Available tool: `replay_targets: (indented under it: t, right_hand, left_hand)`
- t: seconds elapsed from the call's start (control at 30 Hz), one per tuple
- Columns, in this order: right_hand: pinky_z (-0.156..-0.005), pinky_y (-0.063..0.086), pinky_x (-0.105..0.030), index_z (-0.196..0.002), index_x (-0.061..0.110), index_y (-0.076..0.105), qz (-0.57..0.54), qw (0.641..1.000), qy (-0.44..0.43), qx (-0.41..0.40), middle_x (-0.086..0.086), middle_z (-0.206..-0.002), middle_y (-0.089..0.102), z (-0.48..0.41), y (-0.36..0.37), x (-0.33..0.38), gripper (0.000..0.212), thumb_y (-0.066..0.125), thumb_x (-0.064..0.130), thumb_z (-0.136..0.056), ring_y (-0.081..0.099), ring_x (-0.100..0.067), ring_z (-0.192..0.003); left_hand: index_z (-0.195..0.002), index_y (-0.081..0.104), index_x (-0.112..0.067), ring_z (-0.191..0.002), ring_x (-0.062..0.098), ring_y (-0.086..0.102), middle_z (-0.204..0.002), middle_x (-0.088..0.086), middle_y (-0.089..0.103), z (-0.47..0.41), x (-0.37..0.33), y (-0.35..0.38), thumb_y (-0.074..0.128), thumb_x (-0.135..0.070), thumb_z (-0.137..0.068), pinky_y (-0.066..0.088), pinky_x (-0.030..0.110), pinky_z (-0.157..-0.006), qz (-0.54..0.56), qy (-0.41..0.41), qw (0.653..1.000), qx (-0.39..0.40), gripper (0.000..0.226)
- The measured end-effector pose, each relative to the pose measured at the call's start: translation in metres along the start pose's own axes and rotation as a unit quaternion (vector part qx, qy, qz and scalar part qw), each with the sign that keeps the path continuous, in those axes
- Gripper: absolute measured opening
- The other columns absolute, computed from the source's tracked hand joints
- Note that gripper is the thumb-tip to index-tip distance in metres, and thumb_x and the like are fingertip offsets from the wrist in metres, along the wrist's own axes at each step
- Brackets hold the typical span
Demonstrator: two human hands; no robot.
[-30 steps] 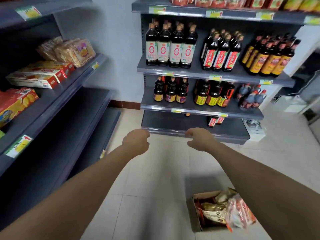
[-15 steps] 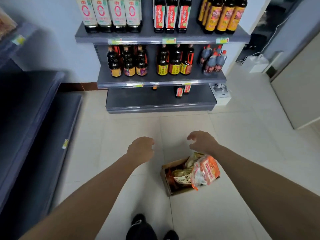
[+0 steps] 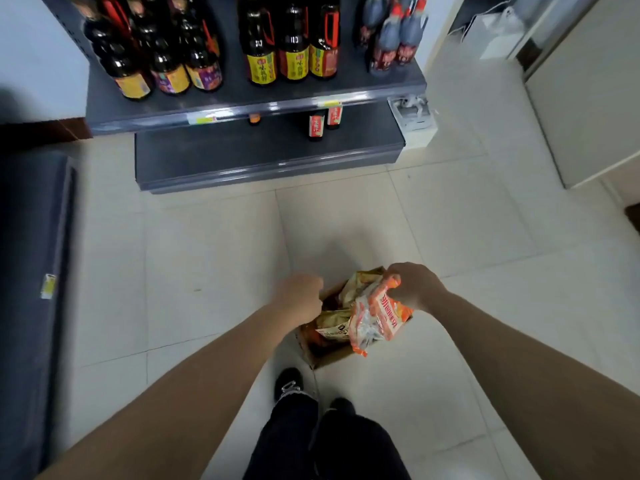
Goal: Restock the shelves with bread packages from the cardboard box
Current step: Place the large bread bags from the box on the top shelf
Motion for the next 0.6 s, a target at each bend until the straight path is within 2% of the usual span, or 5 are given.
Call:
replay_targets:
  t: [0.1,0.17,0.3,0.47,0.6]
  right_hand:
    - [-0.091,0.05,-0.034,-0.122,0.02,0.06,0.009,1.0,0.009,0.014,-0.003,-0.127,0.058,-0.025,0.009,-0.019,0.036,0.051,0.017,-0.087,0.052,-0.025,-0.119]
    - [-0.087,0.053,-0.038,-0.118,0.018,0.061,0.008,0.999,0.013,0.029,-0.006,-0.12,0.06,-0.044,0.017,-0.032,0.034,0.051,0.018,-0.086,0.056,-0.027,-0.111]
    - [-0.079,0.054,-0.035,-0.117,0.032,0.061,0.002,0.998,0.004,0.062,0.0,-0.118,0.063,-0.087,0.035,-0.062,0.039,0.054,0.018,-0.081,0.059,-0.024,-0.104]
    - [-0.081,0.055,-0.036,-0.118,0.029,0.06,0.035,0.994,-0.015,0.107,-0.001,-0.118,0.062,-0.148,0.063,-0.102,0.038,0.057,0.016,-0.083,0.06,-0.023,-0.103]
    - [-0.083,0.052,-0.035,-0.124,0.031,0.055,0.12,0.982,-0.067,0.132,0.0,-0.12,0.06,-0.2,0.093,-0.121,0.043,0.058,0.02,-0.083,0.057,-0.024,-0.108]
  left_hand:
    - [-0.127,0.055,-0.009,-0.114,0.027,0.054,-0.125,0.011,0.057,-0.03,-0.011,0.015,0.048,-0.017,-0.098,0.043,0.031,-0.086,-0.002,0.0,1.0,0.017,0.031]
    - [-0.123,0.058,-0.008,-0.108,0.026,0.057,-0.119,0.01,0.06,-0.049,-0.017,0.03,0.047,-0.015,-0.097,0.04,0.029,-0.078,0.01,-0.005,0.999,0.031,0.028]
    - [-0.117,0.062,-0.01,-0.102,0.025,0.059,-0.115,0.008,0.063,-0.087,-0.028,0.066,0.048,-0.015,-0.094,0.049,0.034,-0.083,0.039,-0.032,0.998,0.041,0.027]
    - [-0.107,0.063,-0.01,-0.102,0.027,0.059,-0.106,0.007,0.063,-0.128,-0.045,0.123,0.046,-0.019,-0.093,0.05,0.038,-0.082,0.088,-0.077,0.992,0.055,0.024]
    - [-0.112,0.061,-0.017,-0.103,0.025,0.06,-0.108,0.002,0.063,-0.158,-0.047,0.18,0.05,-0.023,-0.091,0.051,0.037,-0.084,0.133,-0.125,0.981,0.06,0.025]
Point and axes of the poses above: each hand's wrist, its own z-axis away from the middle knuckle, its own y-axis out of the palm, x = y × z, the point moved 1 cm from there along -z, towards the middle knuckle
